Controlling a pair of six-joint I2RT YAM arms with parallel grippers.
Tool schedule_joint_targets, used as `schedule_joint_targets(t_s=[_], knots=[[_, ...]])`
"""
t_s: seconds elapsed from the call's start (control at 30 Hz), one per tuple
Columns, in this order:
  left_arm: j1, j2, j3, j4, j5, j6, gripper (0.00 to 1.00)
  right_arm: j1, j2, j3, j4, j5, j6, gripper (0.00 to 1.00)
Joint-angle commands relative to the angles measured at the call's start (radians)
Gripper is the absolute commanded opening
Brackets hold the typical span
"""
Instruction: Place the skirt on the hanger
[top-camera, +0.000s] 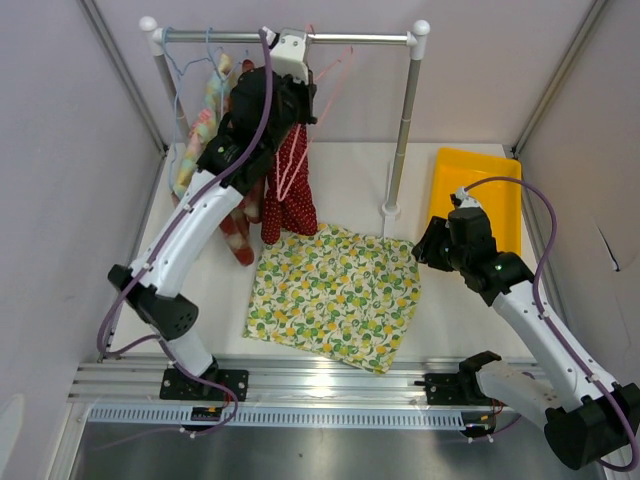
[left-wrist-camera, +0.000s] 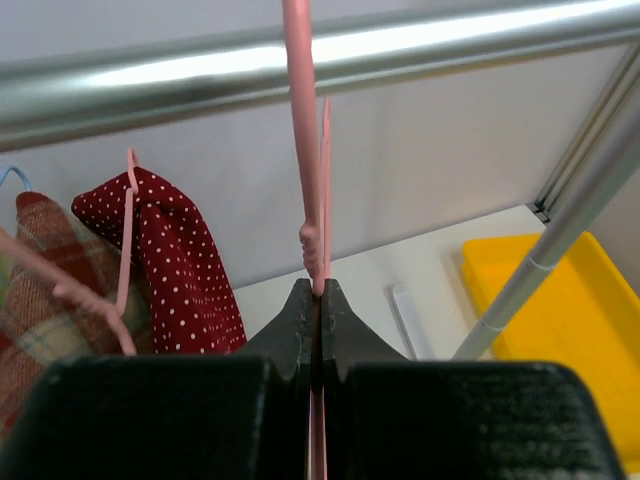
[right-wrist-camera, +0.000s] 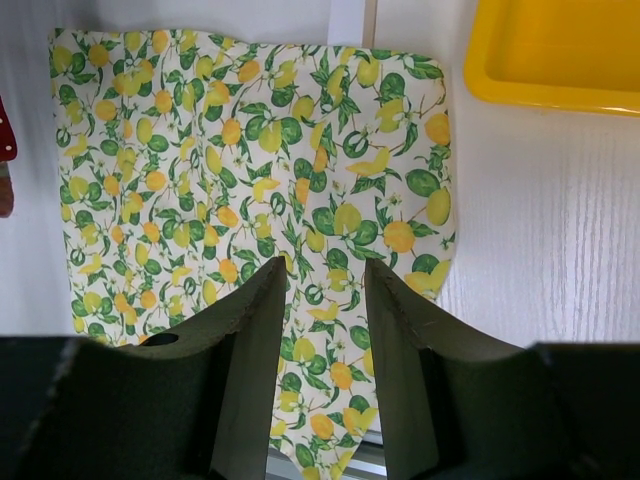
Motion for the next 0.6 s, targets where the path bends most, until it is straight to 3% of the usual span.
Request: schedule_joint_targets(t_s=[0.0,0.17,0.43,0.57], knots=[[-0.005,-0.115,-0.094,0.081,0.048,0.020,0.00,0.001,-0.020,0.038,0.015,-0.012,-0.020,0.43],[-0.005,-0.220,-0.228,0.157,0.120,0.046,0.00,-0.001,-0.028,0.034,0.013,-0.012,-0.026,0.43],[-0.008,-0.247,-0.244,0.050,0.272,0.062,0.00,-0.002,-0.049,0.038,-0.022,-0.015,-0.029,0.42],[-0.020,-0.353,-0.424,0.032,0.382,0.040,0.00,-0.002,-0.091,0.048,-0.059,-0.012,-0.031,0.42]])
